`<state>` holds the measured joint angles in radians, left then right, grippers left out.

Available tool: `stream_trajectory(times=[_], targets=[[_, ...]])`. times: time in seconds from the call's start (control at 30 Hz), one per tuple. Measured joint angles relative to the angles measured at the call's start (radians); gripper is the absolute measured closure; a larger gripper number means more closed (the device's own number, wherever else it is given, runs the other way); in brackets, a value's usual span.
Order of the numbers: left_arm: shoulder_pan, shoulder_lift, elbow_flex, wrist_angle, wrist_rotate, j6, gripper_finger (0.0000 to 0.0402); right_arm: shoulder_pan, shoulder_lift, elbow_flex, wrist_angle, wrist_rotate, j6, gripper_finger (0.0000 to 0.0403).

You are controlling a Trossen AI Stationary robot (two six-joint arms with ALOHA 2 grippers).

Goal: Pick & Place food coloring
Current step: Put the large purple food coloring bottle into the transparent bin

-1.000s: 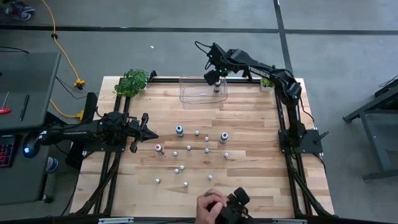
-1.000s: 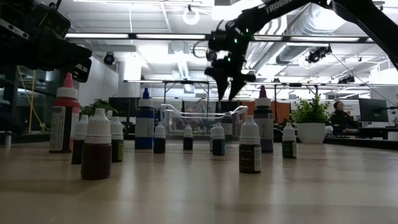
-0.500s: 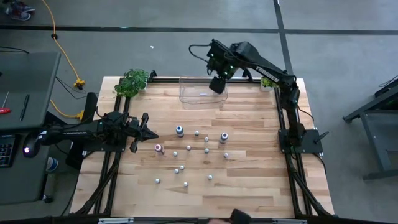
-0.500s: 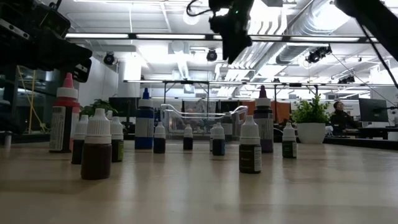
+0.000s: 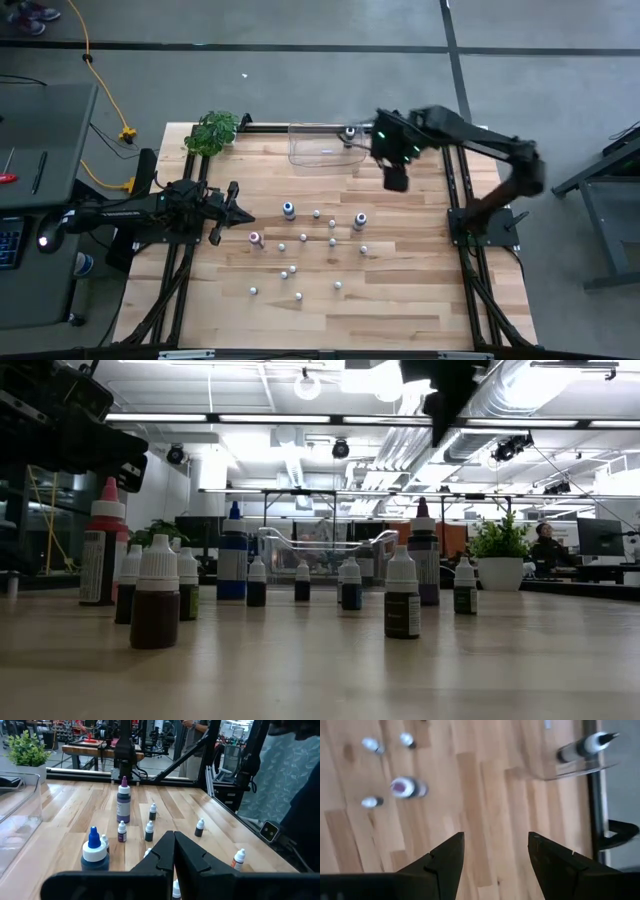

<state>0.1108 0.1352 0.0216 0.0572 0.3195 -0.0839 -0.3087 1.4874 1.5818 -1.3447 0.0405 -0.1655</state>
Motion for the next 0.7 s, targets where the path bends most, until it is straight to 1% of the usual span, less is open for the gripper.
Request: stream_trajectory(times=[0.17, 0.27, 0.37, 0.43, 0.53, 0.7], targets=[[0.0, 0.0, 0.0, 0.0, 0.0, 0.0, 0.0399, 0.044, -0.212, -0.29, 0.112, -0.004, 0.001, 0.0194], [0.0, 0.0, 0.0, 0.0, 0.0, 0.0, 0.0399, 0.072, -0.307, -0.421, 0.149, -0.009, 0.008, 0.0194], [0.0, 0.0, 0.0, 0.0, 0.0, 0.0, 0.0399, 0.106, -0.368, -0.52, 0.189, -0.027, 0.008, 0.0194], [0.0, 0.0, 0.0, 0.0, 0.0, 0.0, 0.0399, 0.131, -0.388, -0.562, 0.22, -0.04, 0.008, 0.0194], [0.0, 0.0, 0.0, 0.0, 0.0, 0.0, 0.0399, 0.165, -0.383, -0.584, 0.243, -0.052, 0.008, 0.0194], [0.0, 0.0, 0.0, 0.0, 0.0, 0.0, 0.0399, 0.221, -0.302, -0.523, 0.249, -0.055, -0.011, 0.0194]])
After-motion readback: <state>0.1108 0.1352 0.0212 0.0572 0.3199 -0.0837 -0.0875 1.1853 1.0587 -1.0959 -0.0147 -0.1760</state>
